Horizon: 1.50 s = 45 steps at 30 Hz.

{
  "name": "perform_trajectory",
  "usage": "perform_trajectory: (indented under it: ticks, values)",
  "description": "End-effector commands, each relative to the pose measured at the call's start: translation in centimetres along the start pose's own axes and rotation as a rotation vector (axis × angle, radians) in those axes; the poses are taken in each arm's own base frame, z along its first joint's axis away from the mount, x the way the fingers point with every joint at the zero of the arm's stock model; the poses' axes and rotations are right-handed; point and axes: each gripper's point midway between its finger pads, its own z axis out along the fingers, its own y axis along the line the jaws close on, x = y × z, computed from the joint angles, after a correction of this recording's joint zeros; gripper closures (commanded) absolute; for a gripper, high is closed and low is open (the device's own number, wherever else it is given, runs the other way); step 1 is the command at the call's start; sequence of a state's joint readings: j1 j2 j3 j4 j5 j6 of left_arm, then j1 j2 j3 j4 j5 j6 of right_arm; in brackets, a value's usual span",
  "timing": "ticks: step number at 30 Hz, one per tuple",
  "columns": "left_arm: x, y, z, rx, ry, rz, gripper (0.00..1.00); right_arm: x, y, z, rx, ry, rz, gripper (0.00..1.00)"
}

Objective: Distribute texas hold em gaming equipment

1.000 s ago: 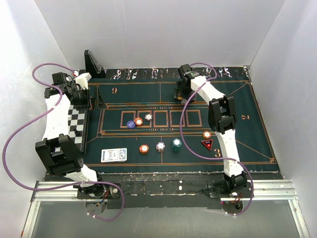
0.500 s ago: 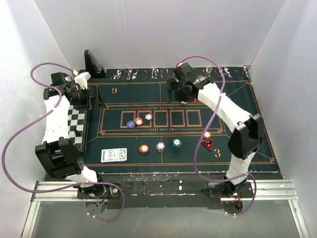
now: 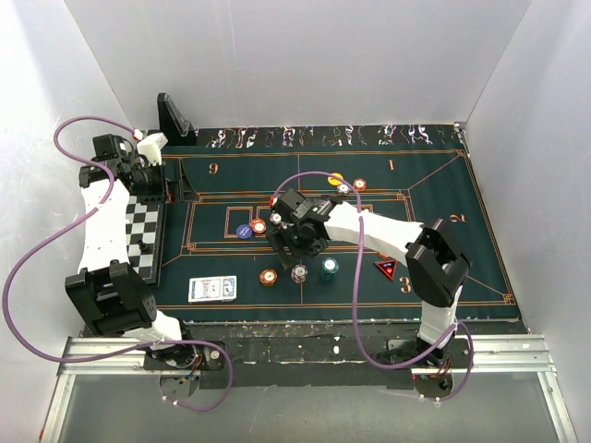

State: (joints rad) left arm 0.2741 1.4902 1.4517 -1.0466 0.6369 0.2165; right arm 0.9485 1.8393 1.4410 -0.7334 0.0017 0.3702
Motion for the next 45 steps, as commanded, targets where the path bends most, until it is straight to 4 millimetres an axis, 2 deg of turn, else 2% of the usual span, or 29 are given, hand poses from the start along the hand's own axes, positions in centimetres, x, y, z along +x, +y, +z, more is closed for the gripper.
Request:
perform_trajectory:
  ticks: [1, 17, 22, 28, 33, 35, 37, 45]
  values:
    - [-0.6, -1.1, -1.5, 0.007, -0.048, 0.021, 0.02, -0.2, 0.4, 0.3, 0.037, -0.027, -0.073, 0.09]
    - [-0.9, -1.6, -1.9, 0.021, -0.055, 0.023, 0.02, 1.8, -0.3, 4.7, 0.059, 0.064, -0.099, 0.07]
    - [-1.1, -1.6, -2.0, 0.018, -0.056, 0.022, 0.02, 2.4, -0.2, 5.6, 0.051, 0.09, -0.086, 0.16]
    - [-1.3, -1.4, -2.0, 0.012, -0.059, 0.024, 0.02, 3.0, -0.3, 5.7, 0.047, 0.105, -0.091, 0.38]
    - [-1.6, -1.4, -1.9, 0.011, -0.064, 0.022, 0.02, 3.4, -0.7, 5.9, 0.057, 0.125, -0.098, 0.42]
    - [-1.5, -1.4, -1.9, 0.013, -0.062, 0.019, 0.02, 3.4, -0.8, 5.7, 0.065, 0.124, -0.1, 0.52]
    - [-1.5, -1.4, -1.9, 0.012, -0.064, 0.023, 0.02, 3.3, -0.9, 5.4, 0.067, 0.119, -0.099, 0.59]
    - [-1.2, -1.3, -1.7, 0.013, -0.057, 0.02, 0.02, 0.8, 0.2, 2.1, 0.052, 0.043, -0.103, 0.67]
